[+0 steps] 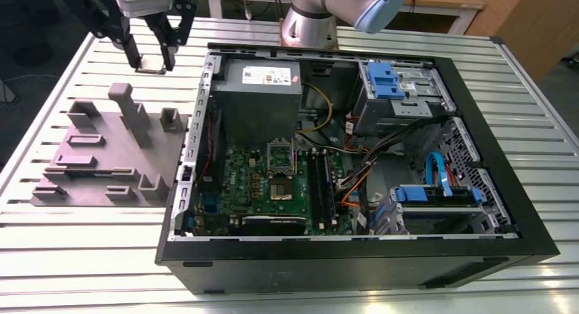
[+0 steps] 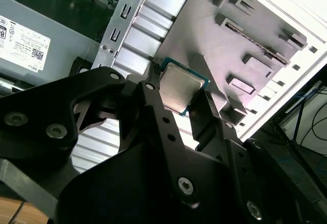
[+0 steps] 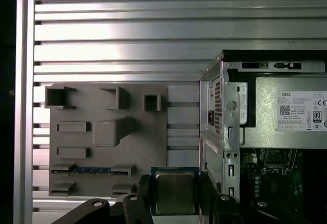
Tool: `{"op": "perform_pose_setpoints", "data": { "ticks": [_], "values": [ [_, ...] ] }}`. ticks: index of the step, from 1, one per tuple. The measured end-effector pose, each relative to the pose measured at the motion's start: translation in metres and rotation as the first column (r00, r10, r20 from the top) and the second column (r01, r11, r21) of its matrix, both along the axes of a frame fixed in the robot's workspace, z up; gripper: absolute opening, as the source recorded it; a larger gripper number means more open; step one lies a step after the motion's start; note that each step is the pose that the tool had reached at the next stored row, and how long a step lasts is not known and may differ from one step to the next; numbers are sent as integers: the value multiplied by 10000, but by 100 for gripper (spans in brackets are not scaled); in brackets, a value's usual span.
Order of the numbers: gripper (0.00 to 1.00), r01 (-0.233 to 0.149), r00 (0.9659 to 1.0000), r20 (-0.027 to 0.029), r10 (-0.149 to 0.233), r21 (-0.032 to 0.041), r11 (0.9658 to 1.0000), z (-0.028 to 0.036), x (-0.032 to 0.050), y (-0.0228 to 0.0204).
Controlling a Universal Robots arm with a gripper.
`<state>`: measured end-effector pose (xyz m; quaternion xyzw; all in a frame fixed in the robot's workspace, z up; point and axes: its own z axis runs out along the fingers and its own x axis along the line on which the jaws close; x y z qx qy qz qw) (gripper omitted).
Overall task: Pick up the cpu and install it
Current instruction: 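Pick up the cpu and move it towards the insertion slot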
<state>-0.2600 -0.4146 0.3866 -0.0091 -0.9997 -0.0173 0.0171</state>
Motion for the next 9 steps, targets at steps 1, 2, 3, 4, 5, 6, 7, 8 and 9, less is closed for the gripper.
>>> {"op": "perform_pose_setpoints", "data": {
  "ticks": [1, 2, 3, 4, 5, 6, 7, 8, 9],
  "values": [
    [47, 0, 10000, 1, 0, 1, 10000, -1, 0, -7],
    [47, 1, 10000, 1, -1, 1, 10000, -2, 1, -15],
    [47, 1, 10000, 1, -1, 1, 10000, -3, 1, -22],
    [47, 0, 10000, 2, 0, 2, 10000, -4, 2, -25],
    [47, 0, 10000, 1, 0, 1, 10000, -4, 5, -27],
    [47, 0, 10000, 1, 0, 1, 10000, -5, 11, -27],
    [47, 0, 10000, 0, 0, 0, 10000, -5, 18, -28],
    [47, 1, 10000, 0, -1, 1, 10000, -6, 29, -28],
    [47, 0, 10000, 0, 0, 0, 10000, -6, 41, -28]
  ]
}}
